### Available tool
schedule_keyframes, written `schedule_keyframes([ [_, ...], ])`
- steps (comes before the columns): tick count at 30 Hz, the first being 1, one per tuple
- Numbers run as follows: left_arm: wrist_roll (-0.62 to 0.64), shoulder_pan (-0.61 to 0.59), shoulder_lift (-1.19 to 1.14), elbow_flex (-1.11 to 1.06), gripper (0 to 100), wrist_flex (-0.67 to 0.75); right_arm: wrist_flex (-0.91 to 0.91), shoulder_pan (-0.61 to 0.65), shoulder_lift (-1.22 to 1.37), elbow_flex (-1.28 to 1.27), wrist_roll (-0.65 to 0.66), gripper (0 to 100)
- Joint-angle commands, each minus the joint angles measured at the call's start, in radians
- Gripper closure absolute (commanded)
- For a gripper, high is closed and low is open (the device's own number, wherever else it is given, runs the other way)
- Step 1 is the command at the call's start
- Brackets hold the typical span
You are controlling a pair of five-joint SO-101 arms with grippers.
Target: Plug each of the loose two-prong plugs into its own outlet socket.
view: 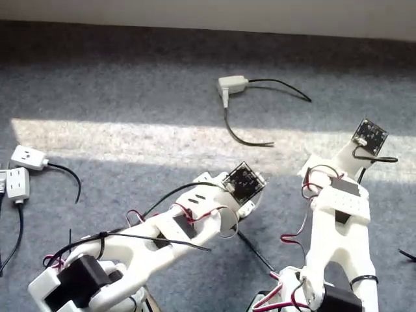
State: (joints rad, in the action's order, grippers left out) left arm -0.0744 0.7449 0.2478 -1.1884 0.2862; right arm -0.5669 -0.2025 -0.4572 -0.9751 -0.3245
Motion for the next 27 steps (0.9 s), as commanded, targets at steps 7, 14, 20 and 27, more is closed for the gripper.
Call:
schedule_keyframes([
  [7,0.009,-0.097,0.015,-0.082,99,0.233,-0.096,0.148,-0.033,0.088,0.072,95.0],
  [14,0.006,-0.05,0.015,-0.082,99,0.239,-0.321,0.236,-0.033,0.255,0.064,95.1],
  [20,0.008,-0.05,0.015,-0.082,99,0.238,-0.526,0.357,-0.033,0.386,0.074,98.8],
  [27,0.006,-0.05,0.005,-0.081,99,0.238,-0.627,0.438,-0.033,0.461,0.15,99.1],
])
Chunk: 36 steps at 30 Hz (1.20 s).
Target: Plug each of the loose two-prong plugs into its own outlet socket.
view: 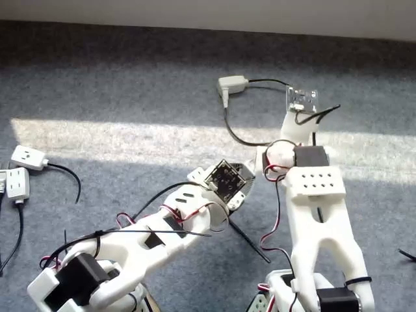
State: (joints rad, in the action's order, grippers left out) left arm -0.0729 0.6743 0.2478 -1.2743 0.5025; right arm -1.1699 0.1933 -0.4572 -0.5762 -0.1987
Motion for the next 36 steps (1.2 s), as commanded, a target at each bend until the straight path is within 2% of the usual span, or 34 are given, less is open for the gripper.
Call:
schedule_keyframes([
  [1,0.006,0.022,0.005,0.005,99,0.021,-0.021,0.053,-0.033,0.064,0.026,99.1],
  [5,0.008,0.022,0.005,0.007,99,0.021,0.005,0.079,-0.031,0.062,0.029,99.1],
  [16,0.008,0.015,0.004,0.012,99,0.021,-0.088,0.081,-0.153,0.097,0.034,99.1],
  [21,0.008,0.015,0.004,0.013,99,0.021,-0.002,0.13,-0.186,-0.012,0.109,99.1],
  [28,0.008,0.015,0.005,0.008,99,0.021,0.07,0.148,-0.117,-0.088,0.109,99.1],
  [31,0.008,0.015,0.007,0.007,99,0.021,0.082,0.11,-0.084,-0.088,0.114,99.1],
  [36,0.008,0.015,0.013,0.004,99,0.021,0.252,-0.036,0.015,-0.101,0.117,99.1],
])
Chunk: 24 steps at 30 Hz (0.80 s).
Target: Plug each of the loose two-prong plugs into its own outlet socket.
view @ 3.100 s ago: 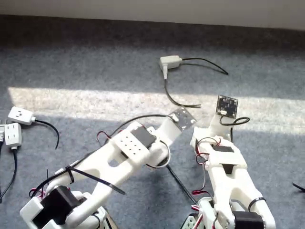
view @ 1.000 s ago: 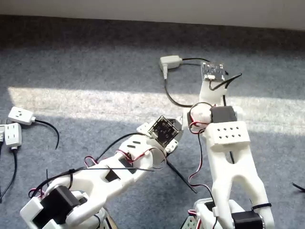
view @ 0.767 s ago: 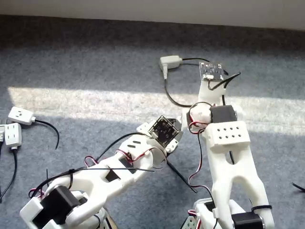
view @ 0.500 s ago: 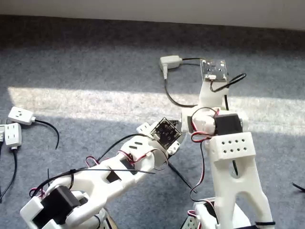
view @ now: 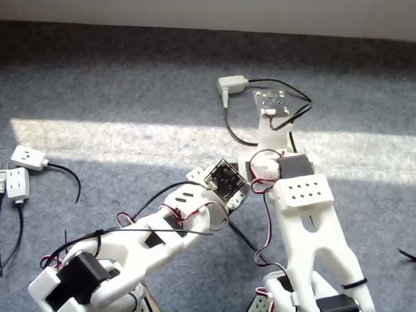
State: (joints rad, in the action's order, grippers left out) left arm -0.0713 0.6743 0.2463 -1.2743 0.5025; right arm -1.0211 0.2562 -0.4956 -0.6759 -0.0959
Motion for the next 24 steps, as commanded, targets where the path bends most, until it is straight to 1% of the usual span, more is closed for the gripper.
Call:
schedule_keyframes([
  [1,0.006,0.018,0.015,0.004,99,0.021,0.139,-0.119,0.079,-0.007,0.014,99.1],
  [6,0.006,0.022,0.015,-0.01,99,0.025,0.401,-0.243,0.232,-0.062,0.014,99.1],
  [7,0.006,0.022,0.015,-0.01,99,0.025,0.432,-0.259,0.257,-0.071,0.014,99.1],
  [10,0.006,0.019,0.015,-0.008,99,0.025,0.438,-0.272,0.274,-0.079,0.012,99.1],
  [14,0.006,0.015,0.015,-0.007,99,0.023,0.375,-0.275,0.188,-0.079,0.006,99.1],
  [18,0.006,0.016,0.007,-0.002,99,0.025,0.265,-0.257,-0.004,-0.081,0.005,99.1],
  [21,0.006,0.018,0.007,-0.002,99,0.025,0.174,-0.196,-0.163,-0.09,0.005,99.1],
  [24,0.006,0.018,0.007,-0.002,99,0.025,0.077,-0.107,-0.291,-0.093,0.005,99.1],
])
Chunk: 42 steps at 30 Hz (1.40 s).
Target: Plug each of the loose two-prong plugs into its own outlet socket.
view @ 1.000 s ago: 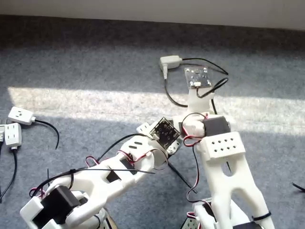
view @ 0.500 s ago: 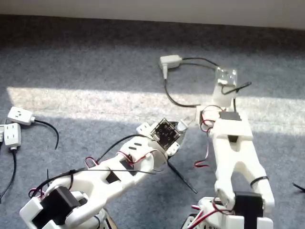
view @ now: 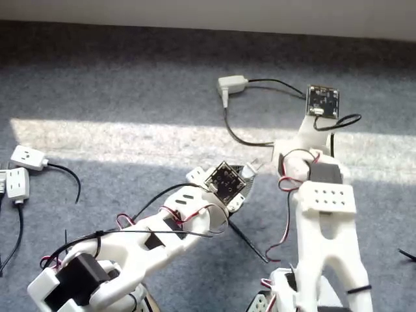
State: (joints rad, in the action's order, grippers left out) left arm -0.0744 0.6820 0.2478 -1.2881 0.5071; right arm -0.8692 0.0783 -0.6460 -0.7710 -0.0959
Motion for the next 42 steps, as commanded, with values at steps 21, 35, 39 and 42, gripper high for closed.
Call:
schedule_keyframes([
  [21,0.011,0.013,0.015,0.002,99,0.02,0.303,0.124,0.102,-0.222,0.106,99.1],
  [35,0.011,0.005,0.015,0.01,99,0.021,0.262,-0.024,0.087,-0.143,0.046,99.1],
  [39,0.011,-0.027,0.015,0.021,99,0.021,0.219,-0.071,-0.067,-0.193,-0.11,98.9],
  [42,0.012,-0.091,0.015,0.061,99,0.015,0.236,-0.093,-0.14,-0.262,-0.176,98.9],
])
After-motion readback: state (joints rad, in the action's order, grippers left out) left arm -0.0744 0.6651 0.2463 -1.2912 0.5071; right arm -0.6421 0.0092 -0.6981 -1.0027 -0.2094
